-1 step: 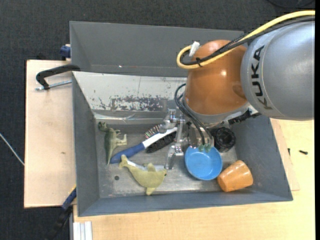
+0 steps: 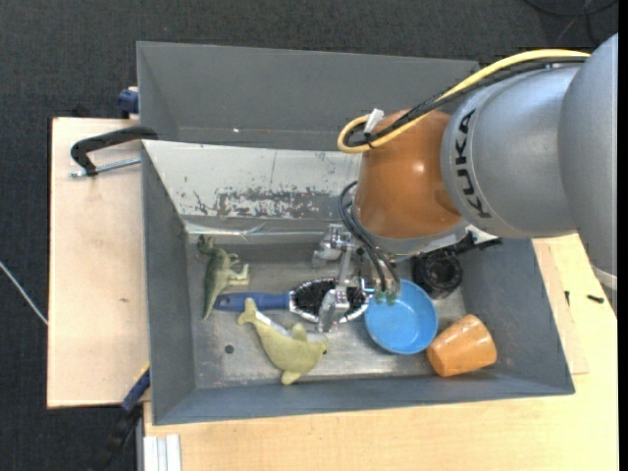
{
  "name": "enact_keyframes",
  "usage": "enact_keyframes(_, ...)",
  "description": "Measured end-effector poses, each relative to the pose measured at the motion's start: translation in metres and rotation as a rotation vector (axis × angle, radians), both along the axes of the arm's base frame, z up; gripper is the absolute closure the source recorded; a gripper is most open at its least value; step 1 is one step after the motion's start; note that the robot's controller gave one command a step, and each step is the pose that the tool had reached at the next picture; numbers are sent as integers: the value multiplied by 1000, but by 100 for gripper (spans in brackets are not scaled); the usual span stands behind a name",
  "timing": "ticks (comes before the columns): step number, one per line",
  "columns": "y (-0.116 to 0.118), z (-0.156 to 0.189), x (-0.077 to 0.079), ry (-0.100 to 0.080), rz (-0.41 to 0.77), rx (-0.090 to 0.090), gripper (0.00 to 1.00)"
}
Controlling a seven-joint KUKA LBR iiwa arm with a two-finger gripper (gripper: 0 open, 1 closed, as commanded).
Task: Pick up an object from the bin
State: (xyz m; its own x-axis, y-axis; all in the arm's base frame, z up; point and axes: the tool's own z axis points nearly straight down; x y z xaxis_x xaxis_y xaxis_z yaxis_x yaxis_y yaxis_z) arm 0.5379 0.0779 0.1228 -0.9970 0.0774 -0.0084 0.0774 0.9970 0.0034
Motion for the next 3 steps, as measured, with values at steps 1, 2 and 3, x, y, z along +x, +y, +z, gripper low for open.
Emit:
enact_keyframes(1, 18, -48, 9, -2, 493, -5, 0)
enact_keyframes(2, 19, -48, 10, -7, 490, -3, 100)
enact_keyframes(3, 8, 75, 17, -6, 658, -7, 100)
